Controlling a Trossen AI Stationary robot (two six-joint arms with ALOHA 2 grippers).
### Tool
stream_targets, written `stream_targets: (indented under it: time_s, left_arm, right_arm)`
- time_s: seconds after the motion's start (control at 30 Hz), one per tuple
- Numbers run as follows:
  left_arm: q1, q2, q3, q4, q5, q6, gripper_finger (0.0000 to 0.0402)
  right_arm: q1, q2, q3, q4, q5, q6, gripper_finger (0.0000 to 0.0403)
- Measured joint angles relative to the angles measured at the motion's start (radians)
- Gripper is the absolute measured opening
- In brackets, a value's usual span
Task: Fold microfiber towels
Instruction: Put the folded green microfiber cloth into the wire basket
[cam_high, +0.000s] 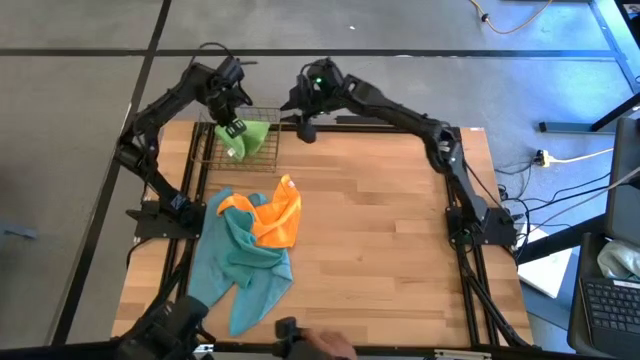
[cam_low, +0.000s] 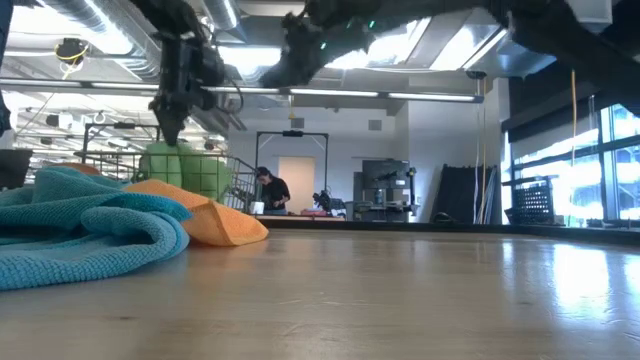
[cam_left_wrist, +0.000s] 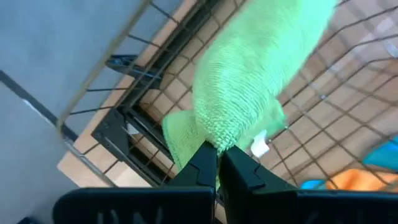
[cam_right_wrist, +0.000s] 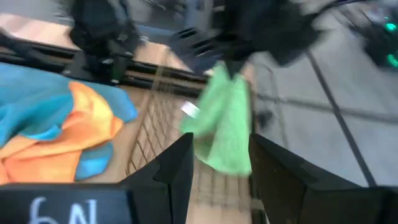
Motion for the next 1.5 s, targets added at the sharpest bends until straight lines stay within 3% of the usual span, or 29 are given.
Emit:
stream_targets:
  time_s: [0.2,0.43,0.6,0.83,1.13,1.3,1.5]
  left_arm:
    - [-0.039,-0.007,0.067,-0.103,0.02,0.0,0.0]
    - [-0.077,-0.007,0.107,-0.139,0.027,-0.047,0.0]
    - [-0.098,-0.007,0.161,-0.161,0.032,-0.067,0.0]
    - [-0.101,-0.007,0.215,-0.2,0.028,-0.048,0.0]
    - [-0.1,-0.007,0.275,-0.22,0.038,-0.027,0.0]
    - [-0.101,-0.007,0.285,-0.22,0.082,-0.031,0.0]
    - [-0.101,-0.007,0.285,-0.222,0.09,-0.027,0.0]
  right_arm:
    - [0.01,0.102,0.0,0.189,-0.048,-0.004,0.0156]
    - [0.038,0.167,0.0,0.23,-0.042,0.2,0.0163]
    - [0.06,0.197,0.0,0.25,-0.037,0.323,0.0204]
    - [0.066,0.197,0.0,0.258,0.133,0.357,0.0274]
    - [0.057,0.212,0.0,0.254,0.13,0.304,0.0287]
    - [0.058,0.22,0.0,0.249,0.142,0.329,0.0249]
    - [0.058,0.219,0.0,0.245,0.161,0.325,0.011]
